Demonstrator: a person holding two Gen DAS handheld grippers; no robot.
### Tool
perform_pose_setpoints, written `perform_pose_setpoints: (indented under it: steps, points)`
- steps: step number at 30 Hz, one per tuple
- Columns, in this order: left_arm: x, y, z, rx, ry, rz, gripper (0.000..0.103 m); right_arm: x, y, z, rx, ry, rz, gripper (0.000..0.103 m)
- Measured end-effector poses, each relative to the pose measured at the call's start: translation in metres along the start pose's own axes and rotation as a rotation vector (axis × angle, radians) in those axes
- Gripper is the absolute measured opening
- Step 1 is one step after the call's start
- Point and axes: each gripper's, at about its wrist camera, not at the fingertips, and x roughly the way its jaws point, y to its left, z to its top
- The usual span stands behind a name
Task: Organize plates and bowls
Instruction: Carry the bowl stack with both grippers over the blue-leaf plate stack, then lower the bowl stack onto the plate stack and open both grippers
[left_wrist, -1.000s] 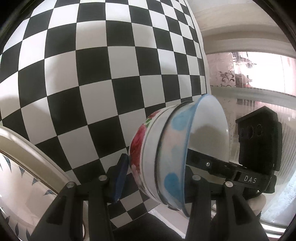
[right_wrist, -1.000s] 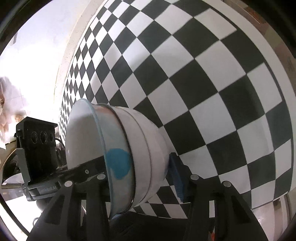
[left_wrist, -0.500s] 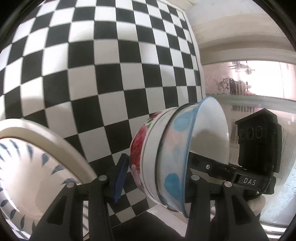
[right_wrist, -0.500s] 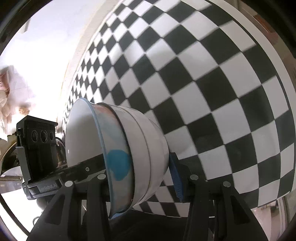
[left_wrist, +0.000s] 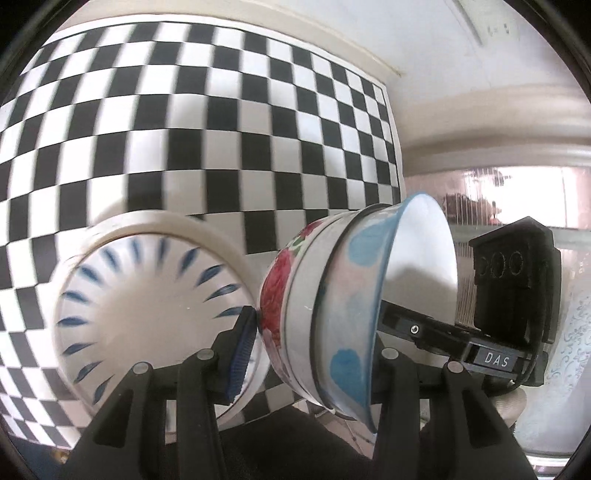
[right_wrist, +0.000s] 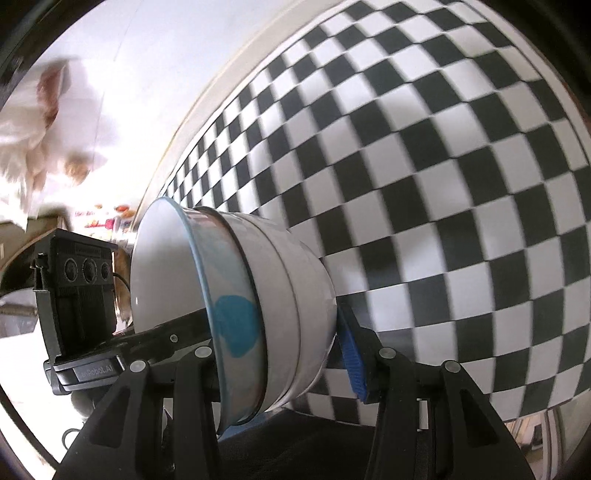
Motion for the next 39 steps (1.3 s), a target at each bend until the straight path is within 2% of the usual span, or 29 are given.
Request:
perform_pose_setpoints:
  steps: [8,19,27,39]
  points:
    - [-0.033,0.051,-0.038,-0.094,-0.057,0.012,0.041,0.047,0.049,-0.013,-0.087,0.074,-0.008,0.048]
    - [-0.030,0.102,-0.060,-0.199,-0.061,0.020,0.043,0.113,0.073,-0.029,-0.141,0.162,-0.058,0.048]
    - [-0.024,0.105,-0.059,-0.224,-0.042,0.012,0.044,0.127,0.067,-0.028,-0.150,0.166,-0.107,0.048]
    - [-0.021,0.097,-0.057,-0.212,-0.037,0.042,0.044,0.125,0.066,-0.027,-0.175,0.147,-0.144,0.047]
